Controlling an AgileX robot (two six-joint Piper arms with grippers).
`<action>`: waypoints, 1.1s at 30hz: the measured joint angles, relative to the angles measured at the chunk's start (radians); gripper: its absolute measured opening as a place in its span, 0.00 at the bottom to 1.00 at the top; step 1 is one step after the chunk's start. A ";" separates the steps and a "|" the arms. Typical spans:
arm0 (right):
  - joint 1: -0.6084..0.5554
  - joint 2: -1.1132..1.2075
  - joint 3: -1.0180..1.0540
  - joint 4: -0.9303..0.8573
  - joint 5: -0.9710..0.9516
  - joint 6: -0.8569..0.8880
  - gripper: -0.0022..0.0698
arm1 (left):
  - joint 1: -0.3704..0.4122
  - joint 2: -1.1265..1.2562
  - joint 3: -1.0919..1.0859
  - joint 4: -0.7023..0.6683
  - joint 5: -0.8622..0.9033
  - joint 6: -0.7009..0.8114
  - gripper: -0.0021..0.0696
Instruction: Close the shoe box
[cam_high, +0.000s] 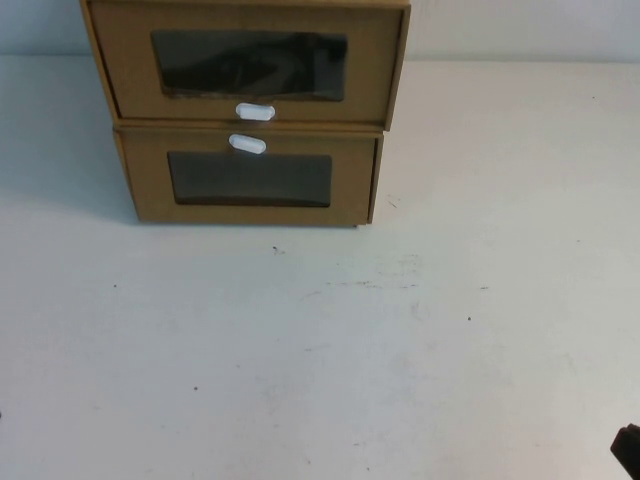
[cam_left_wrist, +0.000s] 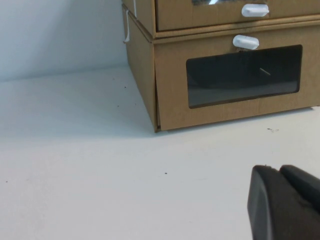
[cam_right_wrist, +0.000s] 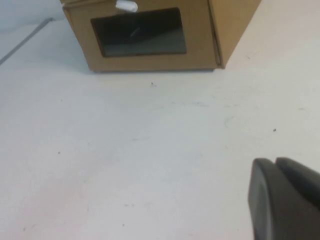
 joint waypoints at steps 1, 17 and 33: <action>0.000 0.000 0.000 0.000 0.014 0.000 0.01 | 0.000 0.000 0.000 0.000 0.000 0.000 0.02; -0.379 -0.119 0.002 -0.123 0.134 0.000 0.01 | 0.000 0.000 0.000 0.000 0.004 0.000 0.02; -0.528 -0.202 0.058 -0.105 0.117 -0.029 0.01 | 0.000 -0.002 0.000 0.000 0.006 0.000 0.02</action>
